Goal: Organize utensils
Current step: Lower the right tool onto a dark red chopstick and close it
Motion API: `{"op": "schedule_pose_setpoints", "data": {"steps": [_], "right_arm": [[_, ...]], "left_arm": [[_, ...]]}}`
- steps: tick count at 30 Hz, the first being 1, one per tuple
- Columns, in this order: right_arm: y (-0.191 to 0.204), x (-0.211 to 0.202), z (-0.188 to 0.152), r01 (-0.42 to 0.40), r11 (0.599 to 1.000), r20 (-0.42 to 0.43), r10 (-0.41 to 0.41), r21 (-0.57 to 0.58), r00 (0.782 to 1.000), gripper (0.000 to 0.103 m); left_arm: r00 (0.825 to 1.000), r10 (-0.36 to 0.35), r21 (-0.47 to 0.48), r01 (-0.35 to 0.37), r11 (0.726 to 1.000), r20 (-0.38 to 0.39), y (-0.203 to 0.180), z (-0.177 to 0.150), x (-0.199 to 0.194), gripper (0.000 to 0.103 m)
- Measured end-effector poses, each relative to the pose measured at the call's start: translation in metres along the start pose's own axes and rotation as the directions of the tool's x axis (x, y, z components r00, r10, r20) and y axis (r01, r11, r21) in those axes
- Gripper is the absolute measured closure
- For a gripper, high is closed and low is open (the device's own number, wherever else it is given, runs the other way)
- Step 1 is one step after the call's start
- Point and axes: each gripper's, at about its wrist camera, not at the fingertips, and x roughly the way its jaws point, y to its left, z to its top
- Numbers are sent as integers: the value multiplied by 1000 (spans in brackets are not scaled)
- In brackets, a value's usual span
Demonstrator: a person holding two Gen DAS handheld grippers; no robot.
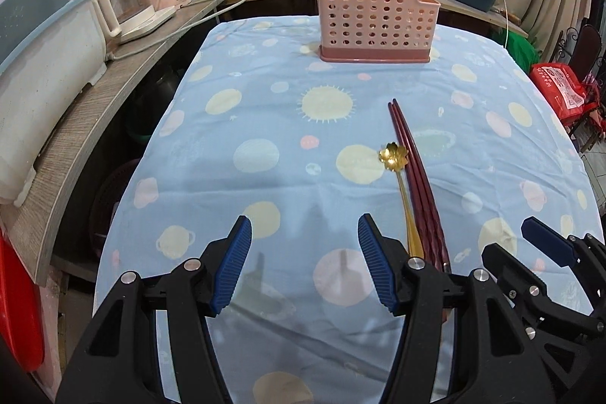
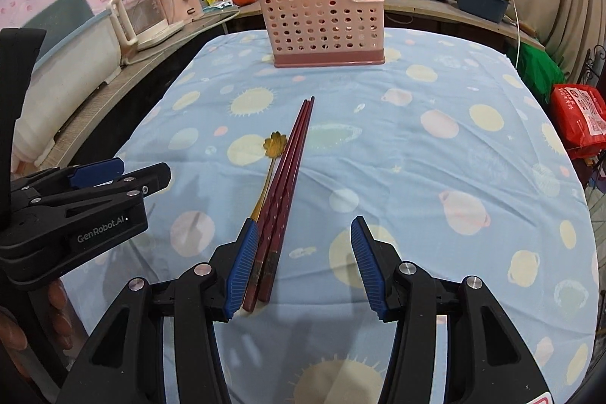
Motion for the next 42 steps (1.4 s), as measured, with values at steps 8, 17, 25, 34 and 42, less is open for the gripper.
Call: {"op": "schedule_pose_setpoints", "data": {"steps": [8,17,25,34,42], "right_arm": [[3,9,-8,2,1000,-25,-2,2,1000,53],[6,25,-17,0,1000,-65,0,-8,998,53],[6,36,-22,11,1000,-79,-12,-14,997,57],[11,37,-20,12,999,-75,-15,-33,997,61],[5,40,-21,47,998,-90,-49,-34,995,77]], "left_arm": [[999,12,-1,-12,1000,-36,5,-17,6,47],[998,13,3,-13,1000,-69,5,-29,14,47],[997,7,6,-7,1000,-79,3,-31,17,47],[996,2,4,-2,1000,-94,1,-34,22,47],[996,-2,7,3,1000,-95,0,-35,22,47]]}}
